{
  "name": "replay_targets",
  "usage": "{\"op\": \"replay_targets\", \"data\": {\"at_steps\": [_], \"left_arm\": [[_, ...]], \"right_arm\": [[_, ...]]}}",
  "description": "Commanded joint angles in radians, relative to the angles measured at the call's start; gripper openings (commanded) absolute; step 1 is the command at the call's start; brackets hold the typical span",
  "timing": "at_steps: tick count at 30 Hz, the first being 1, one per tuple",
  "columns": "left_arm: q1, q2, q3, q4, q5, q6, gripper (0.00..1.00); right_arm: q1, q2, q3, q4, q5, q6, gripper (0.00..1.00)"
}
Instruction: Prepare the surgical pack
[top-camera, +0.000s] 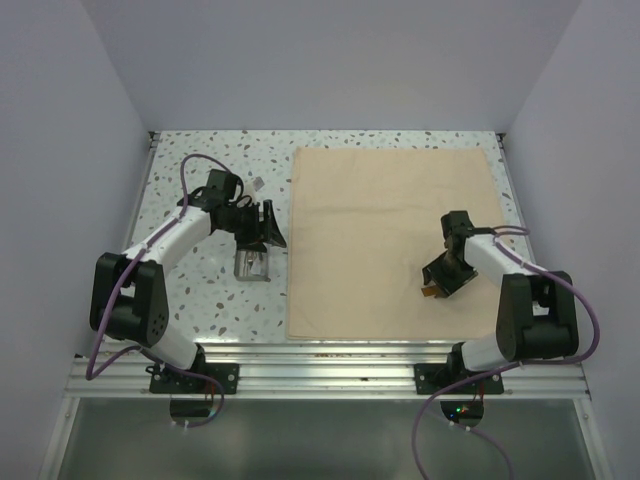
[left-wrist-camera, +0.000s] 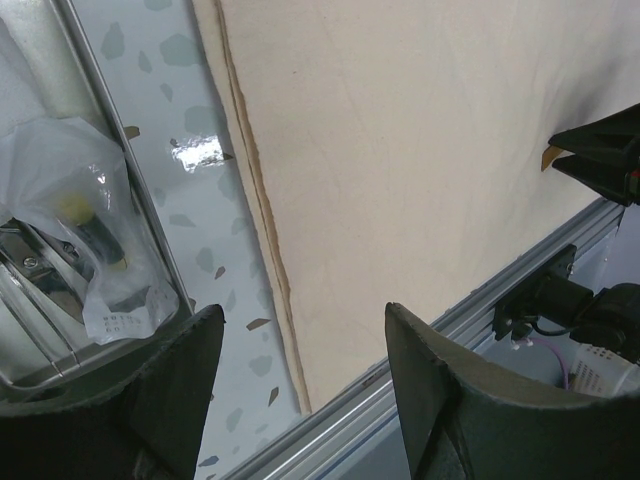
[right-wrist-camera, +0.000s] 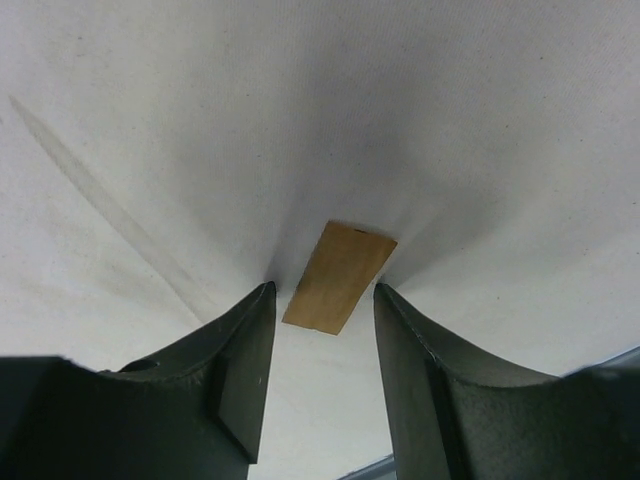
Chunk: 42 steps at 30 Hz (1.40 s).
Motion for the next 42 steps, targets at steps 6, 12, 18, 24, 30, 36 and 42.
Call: {"op": "replay_targets", "data": {"at_steps": [6, 12, 18, 24, 30, 36, 42], "left_arm": [[-0.003, -0.008, 0.016, -0.004, 0.014, 0.018, 0.69], [-0.003, -0.006, 0.019, -0.01, 0.014, 0.026, 0.69], [-0.003, -0.009, 0.022, -0.012, 0.011, 0.028, 0.69], [-0.003, -0.006, 0.023, -0.009, 0.016, 0.026, 0.69], [-0.003, -0.006, 0.023, -0.007, 0.017, 0.024, 0.69], [-0.003, -0.011, 0.022, -0.004, 0.023, 0.023, 0.69], [-0.003, -0.009, 0.025, 0.014, 0.054, 0.003, 0.69]], "right_arm": [[-0.014, -0.019, -0.043, 0.035, 0.0, 0.014, 0.46], [-0.014, 0.016, -0.032, 0.054, -0.003, 0.003, 0.42], [-0.014, 0.013, -0.026, 0.052, -0.005, 0.002, 0.38], [-0.014, -0.002, -0.001, 0.022, -0.002, -0.003, 0.36], [-0.014, -0.023, 0.025, -0.009, -0.003, -0.014, 0.35], [-0.014, -0.036, 0.052, -0.024, -0.018, -0.028, 0.33], [0.001, -0.045, 0.092, -0.046, -0.035, -0.032, 0.32]]}}
